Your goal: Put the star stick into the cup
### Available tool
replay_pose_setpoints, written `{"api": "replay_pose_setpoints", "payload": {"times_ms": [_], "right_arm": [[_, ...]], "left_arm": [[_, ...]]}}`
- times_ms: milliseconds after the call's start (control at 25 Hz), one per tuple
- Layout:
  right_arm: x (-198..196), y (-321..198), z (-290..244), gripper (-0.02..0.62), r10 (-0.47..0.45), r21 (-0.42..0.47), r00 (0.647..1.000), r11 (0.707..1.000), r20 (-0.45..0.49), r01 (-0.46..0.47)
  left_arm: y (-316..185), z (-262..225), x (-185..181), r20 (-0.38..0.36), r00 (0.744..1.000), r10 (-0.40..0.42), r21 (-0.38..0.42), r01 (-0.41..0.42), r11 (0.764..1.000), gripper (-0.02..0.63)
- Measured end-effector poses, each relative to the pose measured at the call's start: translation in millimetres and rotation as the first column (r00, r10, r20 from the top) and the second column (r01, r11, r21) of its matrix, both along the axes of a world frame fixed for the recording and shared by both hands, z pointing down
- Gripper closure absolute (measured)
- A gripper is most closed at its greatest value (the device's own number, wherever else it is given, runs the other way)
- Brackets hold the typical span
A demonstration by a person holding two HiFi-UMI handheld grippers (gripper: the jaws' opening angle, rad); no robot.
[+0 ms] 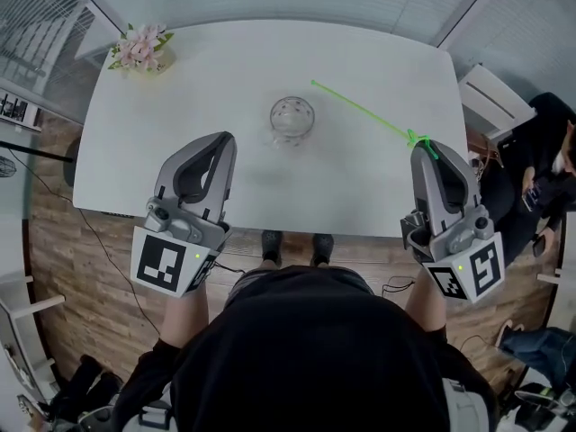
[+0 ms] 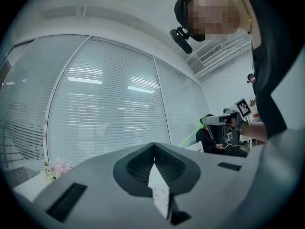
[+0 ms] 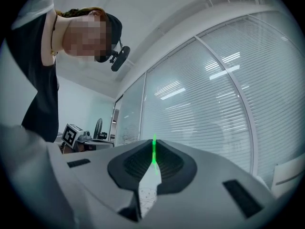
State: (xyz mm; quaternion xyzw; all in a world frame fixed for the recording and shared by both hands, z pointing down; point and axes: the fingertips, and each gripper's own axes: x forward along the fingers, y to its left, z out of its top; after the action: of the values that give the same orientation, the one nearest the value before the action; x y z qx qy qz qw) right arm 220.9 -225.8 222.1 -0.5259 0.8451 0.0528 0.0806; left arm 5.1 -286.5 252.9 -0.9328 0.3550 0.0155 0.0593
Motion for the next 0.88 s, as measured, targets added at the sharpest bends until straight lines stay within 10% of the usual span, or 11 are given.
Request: {"api": "replay_pose_setpoints", "payload": {"times_ms": [880], "right_arm": [[-25,-37,57,0.572,-0.213,-0.112,0.977,0.97,0.014,0.214]], "left_arm": [[18,15,-9,0.045,0.988,-0.144,-0.037,0.146,0.989,0.595]]}}
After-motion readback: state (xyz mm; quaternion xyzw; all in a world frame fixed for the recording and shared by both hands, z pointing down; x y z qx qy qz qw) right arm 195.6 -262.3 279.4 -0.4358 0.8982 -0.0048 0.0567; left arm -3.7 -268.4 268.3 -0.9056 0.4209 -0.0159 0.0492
